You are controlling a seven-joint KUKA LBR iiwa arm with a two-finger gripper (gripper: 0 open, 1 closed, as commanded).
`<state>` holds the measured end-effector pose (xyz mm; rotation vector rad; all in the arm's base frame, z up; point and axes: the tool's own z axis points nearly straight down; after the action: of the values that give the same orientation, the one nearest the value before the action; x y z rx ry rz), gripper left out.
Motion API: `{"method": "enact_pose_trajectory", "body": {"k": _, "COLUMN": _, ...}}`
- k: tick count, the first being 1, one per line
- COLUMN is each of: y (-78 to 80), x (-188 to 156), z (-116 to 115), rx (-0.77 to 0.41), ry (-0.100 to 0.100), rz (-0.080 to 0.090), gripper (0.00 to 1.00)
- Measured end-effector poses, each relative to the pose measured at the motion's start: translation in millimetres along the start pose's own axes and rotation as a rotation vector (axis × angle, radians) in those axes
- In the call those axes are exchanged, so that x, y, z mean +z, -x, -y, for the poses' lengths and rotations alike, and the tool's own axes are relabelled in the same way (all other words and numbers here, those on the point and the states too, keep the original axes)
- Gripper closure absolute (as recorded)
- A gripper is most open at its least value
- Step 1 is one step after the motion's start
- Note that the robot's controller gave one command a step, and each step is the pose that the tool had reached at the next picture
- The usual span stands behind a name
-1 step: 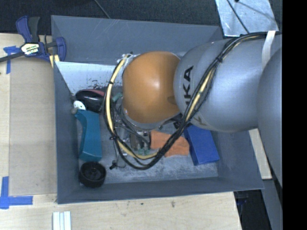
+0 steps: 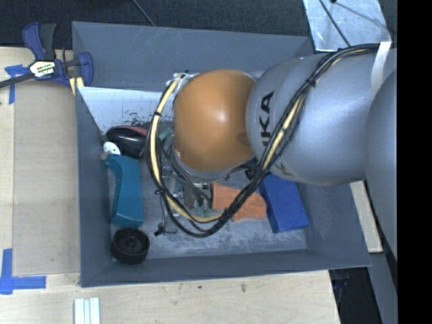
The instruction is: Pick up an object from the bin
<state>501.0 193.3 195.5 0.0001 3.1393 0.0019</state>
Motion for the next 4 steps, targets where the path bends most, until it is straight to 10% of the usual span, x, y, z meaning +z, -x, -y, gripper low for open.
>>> {"method": "enact_pose_trajectory", "body": {"k": 2, "y": 45.9, "x": -1.1, "z": 54.6, "rx": -0.049, "ry": -0.001, "rz": 0.0, "gripper": 0.0}}
{"method": "enact_pose_trajectory", "body": {"k": 4, "y": 33.3, "x": 39.5, "z": 113.9, "rx": -0.001, "ry": -0.001, "rz": 0.0, "gripper": 0.0}}
